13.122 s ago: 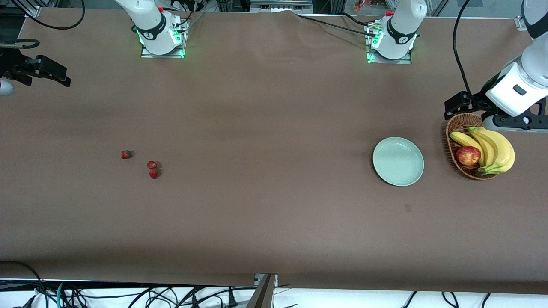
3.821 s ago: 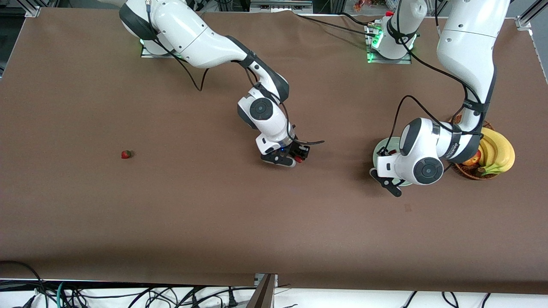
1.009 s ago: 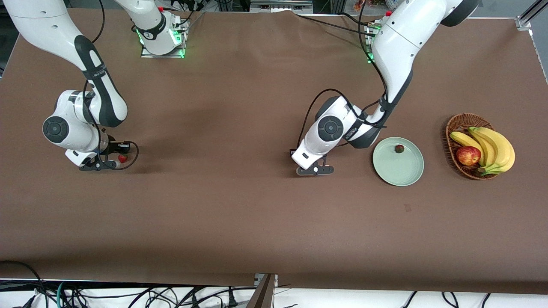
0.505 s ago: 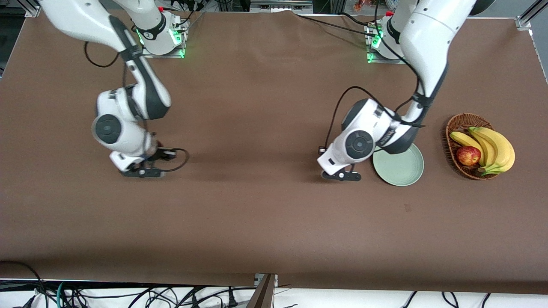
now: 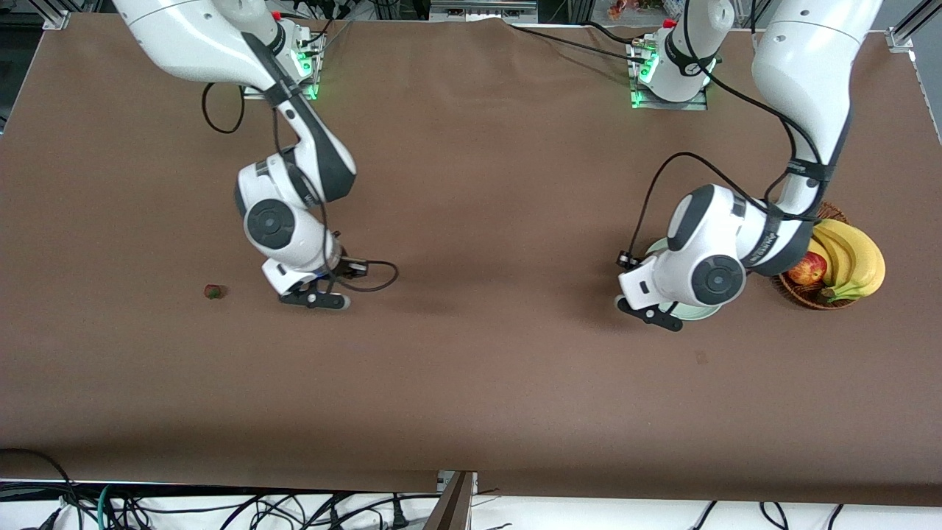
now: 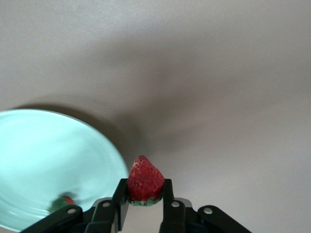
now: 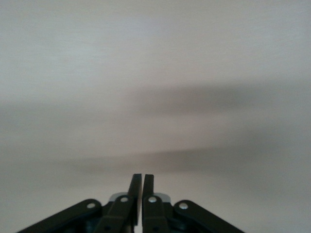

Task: Collect all strawberries into plate
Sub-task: 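Place the strawberry on the plate while the right gripper lifts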

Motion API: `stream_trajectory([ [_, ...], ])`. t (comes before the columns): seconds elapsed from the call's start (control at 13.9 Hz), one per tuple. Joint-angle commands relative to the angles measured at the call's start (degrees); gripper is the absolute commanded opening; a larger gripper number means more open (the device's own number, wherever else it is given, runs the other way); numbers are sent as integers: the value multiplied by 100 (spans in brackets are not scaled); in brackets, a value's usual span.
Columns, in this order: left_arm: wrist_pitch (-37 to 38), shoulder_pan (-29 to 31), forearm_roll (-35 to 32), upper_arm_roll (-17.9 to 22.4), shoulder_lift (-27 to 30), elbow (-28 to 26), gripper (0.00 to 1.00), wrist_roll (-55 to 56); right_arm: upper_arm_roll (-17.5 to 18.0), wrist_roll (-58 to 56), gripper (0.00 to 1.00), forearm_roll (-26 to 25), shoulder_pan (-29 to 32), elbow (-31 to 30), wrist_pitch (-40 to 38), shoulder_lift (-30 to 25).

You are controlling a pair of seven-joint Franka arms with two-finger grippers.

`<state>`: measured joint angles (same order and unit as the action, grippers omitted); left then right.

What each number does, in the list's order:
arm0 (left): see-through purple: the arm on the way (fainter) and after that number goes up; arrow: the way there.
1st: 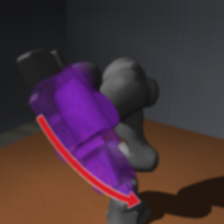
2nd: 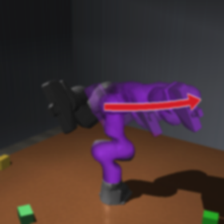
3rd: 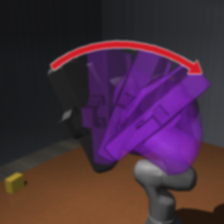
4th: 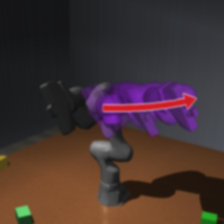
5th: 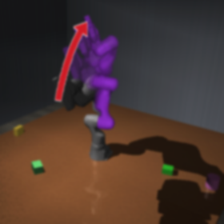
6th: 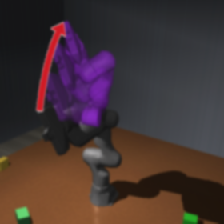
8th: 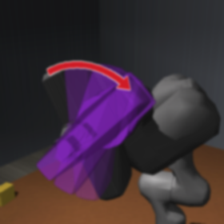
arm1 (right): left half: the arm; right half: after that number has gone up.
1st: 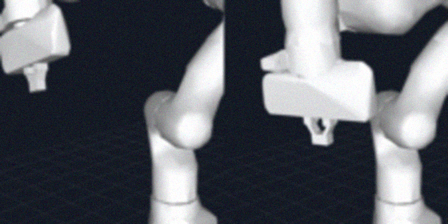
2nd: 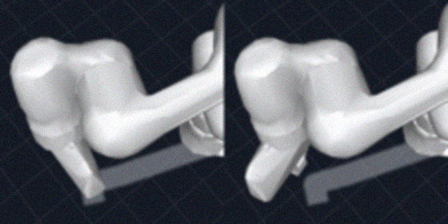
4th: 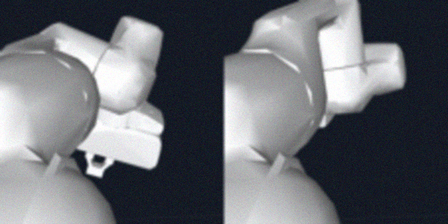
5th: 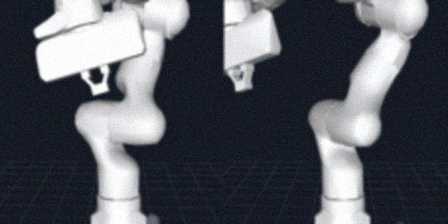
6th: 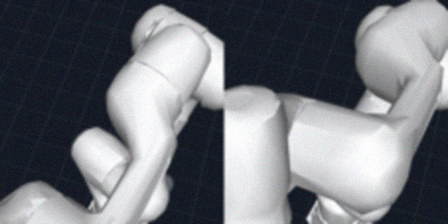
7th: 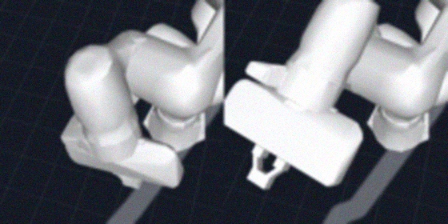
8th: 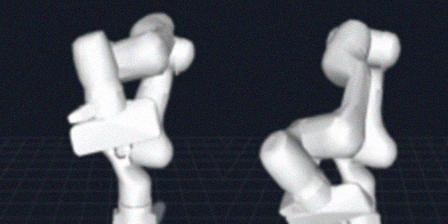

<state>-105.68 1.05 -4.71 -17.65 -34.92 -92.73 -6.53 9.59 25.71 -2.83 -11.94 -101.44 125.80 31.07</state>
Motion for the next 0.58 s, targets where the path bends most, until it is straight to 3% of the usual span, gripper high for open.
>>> stream_trajectory([
  [0.0, -250, 255, -127, -55, -58, -96, 30, -1023, -587, -1291, 71, -51, 236, 72, -582, -57],
  [0.07, -347, 360, -127, -55, -76, -114, 31, -1313, -851, -1714, 97, -51, 262, 2, -601, -48],
  [0.36, -357, 580, -127, -46, -190, -132, 32, -1790, -1547, -2929, 99, -59, 297, -235, -505, -13],
  [0.5, -357, 624, -144, -46, -208, -149, 38, -1851, -1732, -3272, 99, -59, 376, -375, -286, 5],
])
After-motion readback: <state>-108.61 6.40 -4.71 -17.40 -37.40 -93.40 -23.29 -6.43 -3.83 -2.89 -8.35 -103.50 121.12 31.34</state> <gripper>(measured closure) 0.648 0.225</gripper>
